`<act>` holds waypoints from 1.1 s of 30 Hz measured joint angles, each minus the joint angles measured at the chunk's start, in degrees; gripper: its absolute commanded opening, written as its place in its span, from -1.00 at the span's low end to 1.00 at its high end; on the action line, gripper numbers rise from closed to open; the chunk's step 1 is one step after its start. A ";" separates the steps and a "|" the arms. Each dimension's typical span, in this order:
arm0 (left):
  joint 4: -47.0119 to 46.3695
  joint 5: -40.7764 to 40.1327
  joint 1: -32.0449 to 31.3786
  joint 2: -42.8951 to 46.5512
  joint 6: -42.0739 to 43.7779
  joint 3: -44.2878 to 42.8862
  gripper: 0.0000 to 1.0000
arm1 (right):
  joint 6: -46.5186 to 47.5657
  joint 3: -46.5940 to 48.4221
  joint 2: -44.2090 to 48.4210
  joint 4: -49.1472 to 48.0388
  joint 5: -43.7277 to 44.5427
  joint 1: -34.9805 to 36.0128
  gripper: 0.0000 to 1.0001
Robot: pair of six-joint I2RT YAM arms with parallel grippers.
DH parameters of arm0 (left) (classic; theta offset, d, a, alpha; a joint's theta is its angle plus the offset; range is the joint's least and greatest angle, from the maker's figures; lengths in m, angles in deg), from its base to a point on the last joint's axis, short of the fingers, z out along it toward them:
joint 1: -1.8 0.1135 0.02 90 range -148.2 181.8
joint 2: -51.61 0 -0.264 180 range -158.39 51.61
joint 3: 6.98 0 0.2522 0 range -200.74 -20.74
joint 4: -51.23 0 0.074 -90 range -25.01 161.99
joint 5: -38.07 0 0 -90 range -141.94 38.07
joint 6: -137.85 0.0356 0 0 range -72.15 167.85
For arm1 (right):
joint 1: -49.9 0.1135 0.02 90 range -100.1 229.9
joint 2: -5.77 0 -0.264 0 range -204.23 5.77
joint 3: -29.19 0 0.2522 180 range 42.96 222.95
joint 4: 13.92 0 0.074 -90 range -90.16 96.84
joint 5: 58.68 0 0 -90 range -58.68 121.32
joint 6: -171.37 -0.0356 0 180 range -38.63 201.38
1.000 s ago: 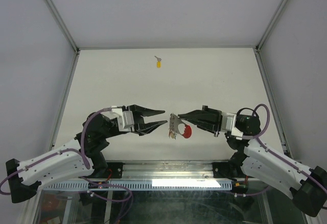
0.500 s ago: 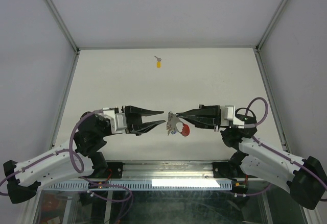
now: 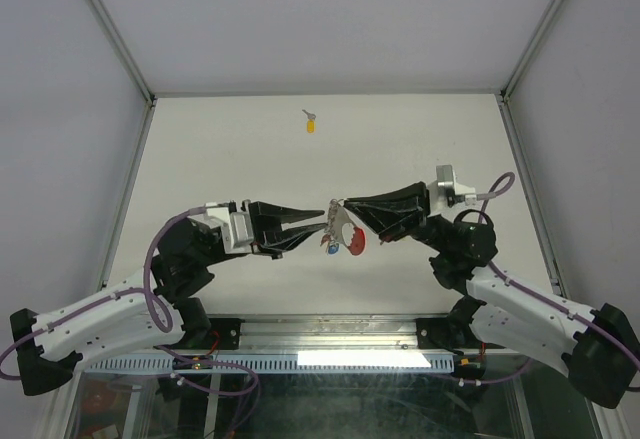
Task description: Put the keys on the keyring
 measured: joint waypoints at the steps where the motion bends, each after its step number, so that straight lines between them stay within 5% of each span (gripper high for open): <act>1: -0.20 -0.59 0.00 -0.13 -0.48 0.00 -0.55 | -1.81 0.00 -0.17 -0.02 1.33 0.37 -1.00; 12: -2.84 -7.63 0.00 -0.63 -5.38 0.00 -0.52 | -10.10 -0.04 -5.40 -4.17 16.65 8.79 -1.00; 21: -2.75 -9.18 0.00 -1.09 -6.80 0.00 -0.60 | -2.38 -1.25 -13.66 -18.58 25.27 13.90 -1.00; 33: -1.57 -10.71 0.00 3.23 -6.43 0.00 -0.78 | 5.42 2.62 -16.09 -18.82 24.30 14.73 -1.00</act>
